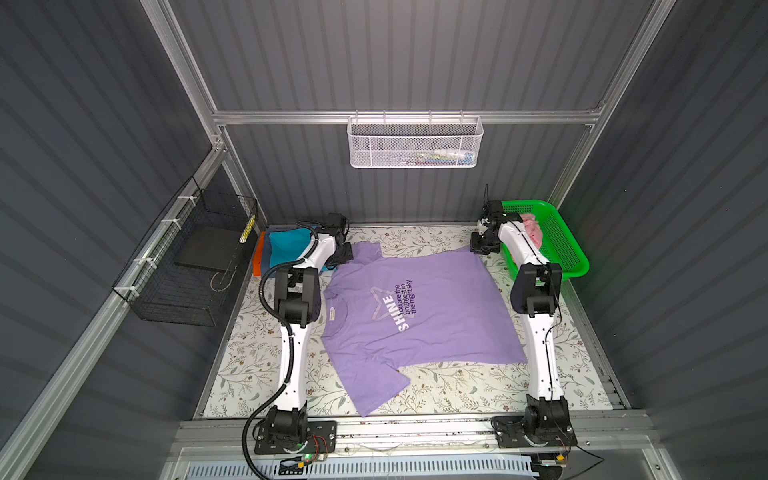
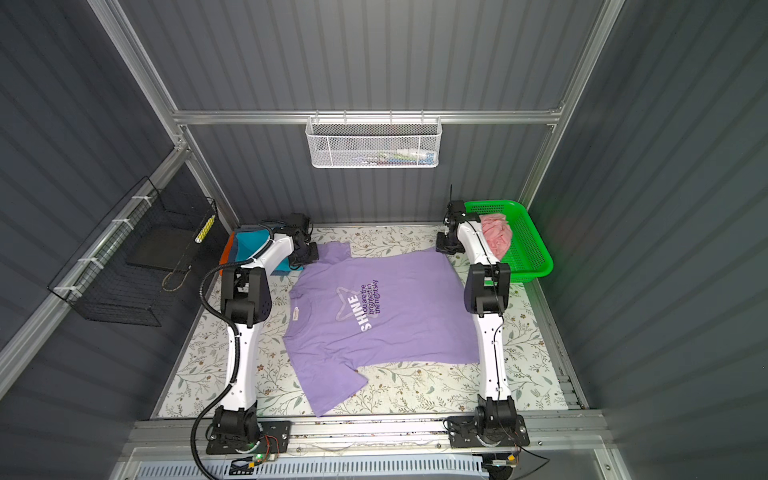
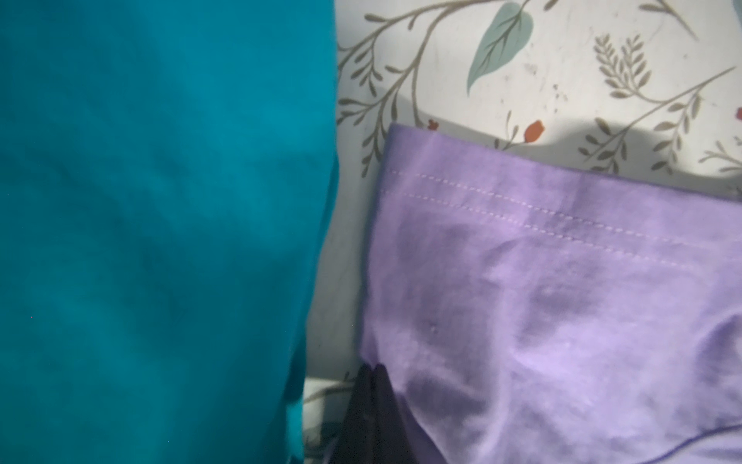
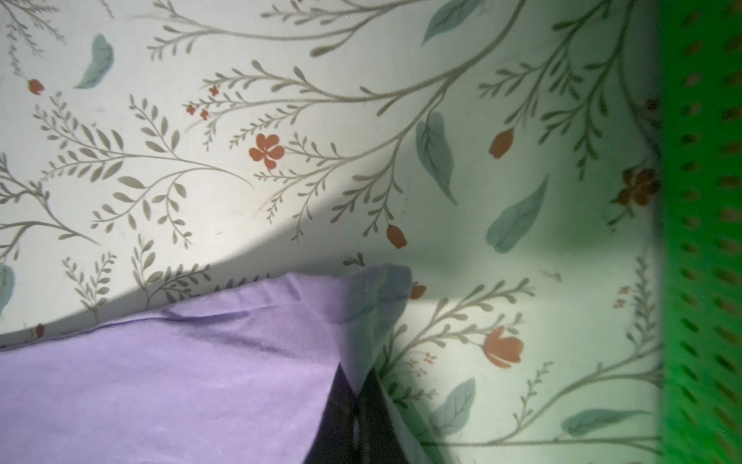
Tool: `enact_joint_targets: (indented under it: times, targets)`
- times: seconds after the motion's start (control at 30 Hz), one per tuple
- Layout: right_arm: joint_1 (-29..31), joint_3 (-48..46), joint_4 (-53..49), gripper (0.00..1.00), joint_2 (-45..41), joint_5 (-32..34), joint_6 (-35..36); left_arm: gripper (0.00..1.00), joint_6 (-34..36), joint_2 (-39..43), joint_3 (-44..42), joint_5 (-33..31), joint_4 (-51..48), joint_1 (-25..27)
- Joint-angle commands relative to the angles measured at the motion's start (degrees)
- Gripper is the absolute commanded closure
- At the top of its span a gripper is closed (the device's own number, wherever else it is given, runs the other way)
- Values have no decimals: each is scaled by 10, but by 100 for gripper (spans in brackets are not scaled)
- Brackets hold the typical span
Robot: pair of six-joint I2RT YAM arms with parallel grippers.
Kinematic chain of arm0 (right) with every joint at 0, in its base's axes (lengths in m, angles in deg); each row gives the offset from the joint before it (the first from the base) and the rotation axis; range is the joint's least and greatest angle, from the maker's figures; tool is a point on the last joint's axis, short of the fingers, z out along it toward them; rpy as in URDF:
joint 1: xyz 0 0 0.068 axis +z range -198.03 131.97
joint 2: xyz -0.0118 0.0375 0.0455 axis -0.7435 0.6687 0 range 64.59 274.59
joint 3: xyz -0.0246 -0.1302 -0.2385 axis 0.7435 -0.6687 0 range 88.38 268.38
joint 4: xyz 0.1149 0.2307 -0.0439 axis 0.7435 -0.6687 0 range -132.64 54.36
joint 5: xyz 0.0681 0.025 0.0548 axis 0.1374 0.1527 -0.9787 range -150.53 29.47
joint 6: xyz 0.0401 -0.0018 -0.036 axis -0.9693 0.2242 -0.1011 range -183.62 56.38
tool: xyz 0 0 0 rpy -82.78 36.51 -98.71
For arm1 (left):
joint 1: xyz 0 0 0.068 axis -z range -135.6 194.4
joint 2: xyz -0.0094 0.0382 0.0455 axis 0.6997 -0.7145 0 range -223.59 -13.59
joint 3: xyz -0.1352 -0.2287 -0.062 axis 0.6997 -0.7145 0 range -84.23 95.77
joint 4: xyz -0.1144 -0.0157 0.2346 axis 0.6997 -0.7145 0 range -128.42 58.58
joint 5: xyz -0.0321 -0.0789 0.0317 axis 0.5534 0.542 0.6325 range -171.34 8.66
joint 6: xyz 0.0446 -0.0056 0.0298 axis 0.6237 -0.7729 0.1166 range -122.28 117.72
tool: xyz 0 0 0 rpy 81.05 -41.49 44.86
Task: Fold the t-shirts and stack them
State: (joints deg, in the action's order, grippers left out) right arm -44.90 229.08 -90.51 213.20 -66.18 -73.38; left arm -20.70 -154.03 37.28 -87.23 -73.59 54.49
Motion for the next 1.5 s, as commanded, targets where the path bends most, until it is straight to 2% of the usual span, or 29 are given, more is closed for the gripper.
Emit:
enact_joint_targets:
  times: [0.0, 0.37, 0.7, 0.73, 0.87, 0.97, 1.17, 1.3, 1.47]
  targets:
    - [-2, -9, 9, 100, -31, 2, 5, 100, 3, 42, -10, 2, -8, 1]
    - [-2, -78, 34, 100, -80, 7, 7, 100, -6, 98, -64, 2, 18, -21]
    - [-2, -99, 43, 100, -82, 8, 5, 100, -9, 96, -56, 17, 17, -22]
    - [-2, -99, 44, 95, -82, 8, 5, 100, -11, 98, -58, 22, 19, -22]
    - [-2, -96, 46, 62, -77, 13, -1, 100, -13, 96, -54, 30, 18, -22]
    - [-2, -91, 52, 48, -71, 19, -14, 100, -13, 90, -53, 33, 16, -22]
    - [-1, -60, 50, 44, -45, 32, -55, 100, -18, 83, -51, 46, 20, -22]
    - [3, -32, 45, 42, -22, 66, -88, 100, -21, 83, -54, 54, 23, -22]
    - [4, 33, 5, 24, 21, 100, -121, 100, -24, 87, -69, 64, 33, -22]
